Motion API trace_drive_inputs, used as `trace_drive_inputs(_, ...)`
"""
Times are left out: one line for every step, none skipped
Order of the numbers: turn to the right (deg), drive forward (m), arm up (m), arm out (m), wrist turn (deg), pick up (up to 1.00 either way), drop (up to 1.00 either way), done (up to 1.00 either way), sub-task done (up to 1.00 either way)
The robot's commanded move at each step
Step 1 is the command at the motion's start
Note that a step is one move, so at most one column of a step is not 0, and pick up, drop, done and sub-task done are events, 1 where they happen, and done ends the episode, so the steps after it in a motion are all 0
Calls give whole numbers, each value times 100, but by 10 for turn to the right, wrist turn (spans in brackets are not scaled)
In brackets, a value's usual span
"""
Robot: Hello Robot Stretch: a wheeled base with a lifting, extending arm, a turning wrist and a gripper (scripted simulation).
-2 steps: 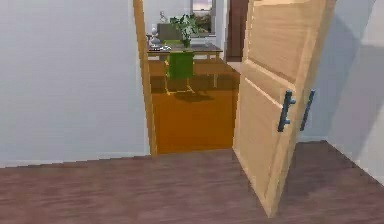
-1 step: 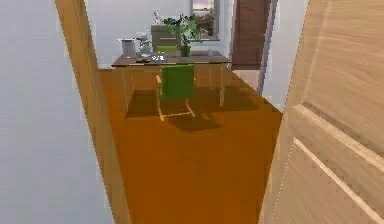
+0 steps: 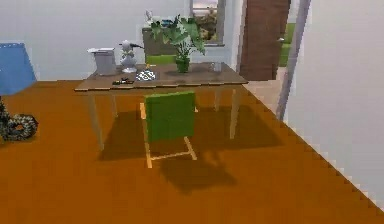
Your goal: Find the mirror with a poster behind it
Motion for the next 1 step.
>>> trace_drive_inputs(-180, 0, 0, 0, 0, 0, 0, 0, 0)
